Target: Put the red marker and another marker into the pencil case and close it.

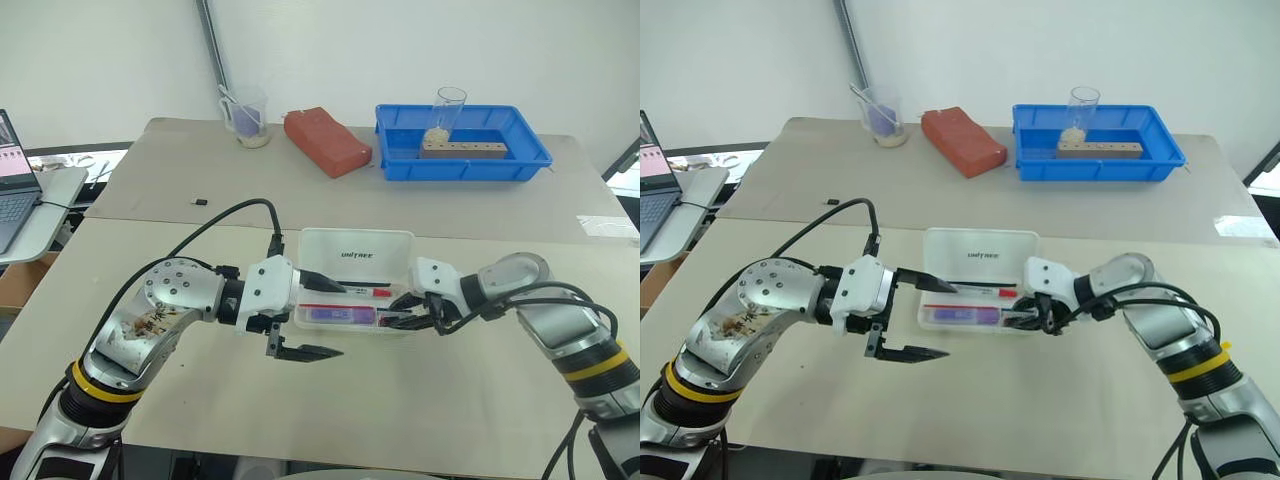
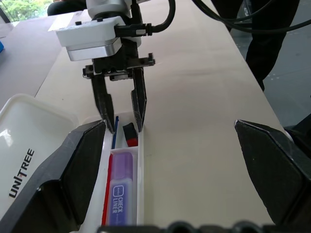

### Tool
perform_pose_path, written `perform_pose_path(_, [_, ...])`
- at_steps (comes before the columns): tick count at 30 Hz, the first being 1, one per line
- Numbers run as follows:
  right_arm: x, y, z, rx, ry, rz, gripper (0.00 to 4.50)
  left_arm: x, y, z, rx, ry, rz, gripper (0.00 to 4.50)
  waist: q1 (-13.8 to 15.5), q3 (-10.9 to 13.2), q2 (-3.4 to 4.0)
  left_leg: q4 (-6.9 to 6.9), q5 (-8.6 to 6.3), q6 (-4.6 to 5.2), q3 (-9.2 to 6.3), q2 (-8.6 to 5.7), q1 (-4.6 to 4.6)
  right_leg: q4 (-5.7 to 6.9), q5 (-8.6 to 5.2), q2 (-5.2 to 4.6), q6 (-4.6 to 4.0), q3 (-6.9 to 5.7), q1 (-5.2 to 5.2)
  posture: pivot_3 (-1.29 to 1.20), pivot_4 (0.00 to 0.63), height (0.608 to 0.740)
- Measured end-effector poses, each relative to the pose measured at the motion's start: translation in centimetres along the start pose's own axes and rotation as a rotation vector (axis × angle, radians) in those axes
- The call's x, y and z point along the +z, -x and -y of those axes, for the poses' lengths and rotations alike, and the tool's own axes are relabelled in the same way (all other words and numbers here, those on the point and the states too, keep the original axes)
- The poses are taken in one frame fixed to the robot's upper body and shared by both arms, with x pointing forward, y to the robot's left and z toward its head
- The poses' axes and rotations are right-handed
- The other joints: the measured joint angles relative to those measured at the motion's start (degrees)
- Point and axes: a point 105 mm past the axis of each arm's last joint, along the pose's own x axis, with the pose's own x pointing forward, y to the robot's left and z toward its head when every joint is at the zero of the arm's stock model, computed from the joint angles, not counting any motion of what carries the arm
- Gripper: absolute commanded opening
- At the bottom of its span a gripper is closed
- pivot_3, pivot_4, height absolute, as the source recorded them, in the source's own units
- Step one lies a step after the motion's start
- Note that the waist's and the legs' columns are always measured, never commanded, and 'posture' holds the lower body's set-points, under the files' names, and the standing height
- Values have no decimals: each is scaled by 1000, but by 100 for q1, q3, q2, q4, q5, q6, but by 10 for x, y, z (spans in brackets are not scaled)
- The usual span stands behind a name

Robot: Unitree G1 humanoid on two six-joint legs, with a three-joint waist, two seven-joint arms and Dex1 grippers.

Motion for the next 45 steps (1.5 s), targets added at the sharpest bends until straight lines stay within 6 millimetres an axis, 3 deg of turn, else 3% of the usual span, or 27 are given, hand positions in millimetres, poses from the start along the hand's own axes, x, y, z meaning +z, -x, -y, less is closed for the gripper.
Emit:
perform_pose_path(3, [5,3,1,-9,2,17,4353,-6,2,4,0,21,-18,4500,-1,0,0,0,0,0,0,0,0,0,0,0,0,0,-1,0,150,740])
perform_pose_path(6, [18,16,1,-55,-10,64,4481,-9,11,-1,19,19,-43,4500,20,1,1,-2,0,0,-1,-1,-1,1,0,-3,-1,-1,-2,0,150,740])
perform_pose_path(9, [38,37,1,-134,-45,139,4481,-17,32,-22,115,40,-78,4500,16,1,0,-3,0,0,-3,0,2,3,0,-3,-1,-3,0,0,150,740])
perform_pose_path(12, [61,49,0,-235,-105,252,4500,-15,52,-67,295,95,-31,3716,49,2,-10,-1,0,0,-12,-1,-1,7,0,-2,-1,-11,-23,0,150,740])
perform_pose_path(16, [81,62,2,-362,-157,327,4500,-13,69,-118,491,172,57,1901,60,0,-11,-1,0,0,-12,-7,-10,10,0,-3,0,-7,-28,0,150,740])
perform_pose_path(20, [90,65,4,-427,-176,347,4500,-30,70,-150,596,239,62,54,65,0,-13,0,0,0,-11,-8,-21,37,0,0,0,-3,-37,0,150,740])
perform_pose_path(25, [96,68,3,-479,-178,359,4500,-54,47,-175,607,298,-31,54,77,1,-15,4,1,1,-14,-9,-32,46,0,5,1,-3,-48,0,150,740])
perform_pose_path(33, [108,74,-6,-496,-166,381,4500,-97,30,-174,511,366,-251,54,-1,2,-15,-3,1,1,-20,-8,-39,47,-1,10,0,-3,-57,0,150,740])
perform_pose_path(41, [129,80,-10,-503,-111,424,4500,-89,22,-160,328,354,-239,54,-9,1,-15,-3,1,1,-22,-8,-42,48,-1,9,-1,-4,-60,0,150,740])
perform_pose_path(45, [125,81,-7,-509,-134,414,4500,-76,24,-147,217,289,-235,54,-7,1,-13,-2,1,1,-22,-9,-47,47,-1,8,-3,-3,-61,0,150,740])
